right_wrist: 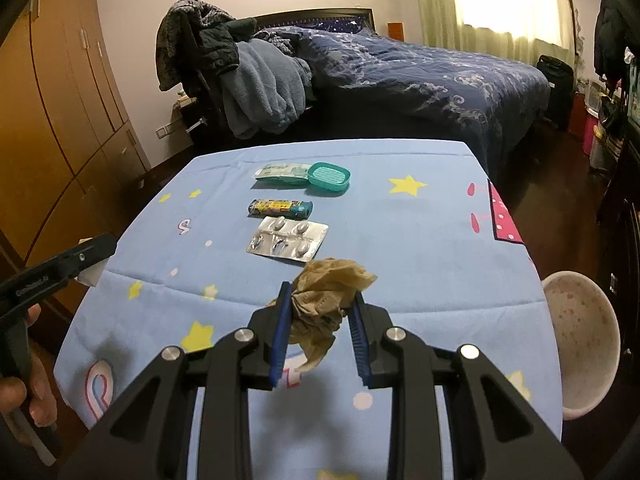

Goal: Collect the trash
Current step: 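Carry the yellow box and brown paper to the wastebasket with both tools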

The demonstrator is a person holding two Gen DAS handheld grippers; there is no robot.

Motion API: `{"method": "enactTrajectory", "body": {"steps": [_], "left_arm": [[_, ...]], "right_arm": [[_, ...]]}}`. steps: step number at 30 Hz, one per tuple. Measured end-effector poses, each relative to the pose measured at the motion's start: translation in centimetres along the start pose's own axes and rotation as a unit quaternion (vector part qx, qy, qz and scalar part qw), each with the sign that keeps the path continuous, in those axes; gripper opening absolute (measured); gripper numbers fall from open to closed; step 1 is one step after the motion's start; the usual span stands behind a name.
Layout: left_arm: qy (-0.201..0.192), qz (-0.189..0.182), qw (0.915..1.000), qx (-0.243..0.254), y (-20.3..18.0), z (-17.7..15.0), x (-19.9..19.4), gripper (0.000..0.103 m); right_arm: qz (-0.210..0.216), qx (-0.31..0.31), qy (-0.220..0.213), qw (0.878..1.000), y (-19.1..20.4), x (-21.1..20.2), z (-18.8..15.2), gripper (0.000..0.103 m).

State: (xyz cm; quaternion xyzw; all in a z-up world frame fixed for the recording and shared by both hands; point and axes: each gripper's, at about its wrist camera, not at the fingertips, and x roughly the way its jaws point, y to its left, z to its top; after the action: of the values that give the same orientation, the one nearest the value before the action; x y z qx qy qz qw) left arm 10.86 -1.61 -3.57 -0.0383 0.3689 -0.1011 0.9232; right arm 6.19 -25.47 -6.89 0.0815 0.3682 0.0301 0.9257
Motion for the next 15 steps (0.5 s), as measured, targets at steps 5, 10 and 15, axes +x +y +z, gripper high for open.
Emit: {"method": "enactTrajectory", "body": {"steps": [5, 10, 15], "left_arm": [[-0.007, -0.006, 1.0000, 0.002, -0.6, -0.2, -1.0, 0.053], [-0.013, -0.014, 0.9998, 0.006, -1.3, -0.2, -1.7, 0.053], [-0.018, -0.020, 0.9995, 0.013, -2.1, -0.1, -2.1, 0.053]], "right_arm": [[-0.001, 0.000, -0.008, 1.000, -0.1, -1.0, -0.4, 0.028], [-0.004, 0.000, -0.015, 1.000, -0.5, -2.0, -0.6, 0.028], [-0.005, 0.005, -0.019, 1.000, -1.1, -2.8, -0.9, 0.028]]}}
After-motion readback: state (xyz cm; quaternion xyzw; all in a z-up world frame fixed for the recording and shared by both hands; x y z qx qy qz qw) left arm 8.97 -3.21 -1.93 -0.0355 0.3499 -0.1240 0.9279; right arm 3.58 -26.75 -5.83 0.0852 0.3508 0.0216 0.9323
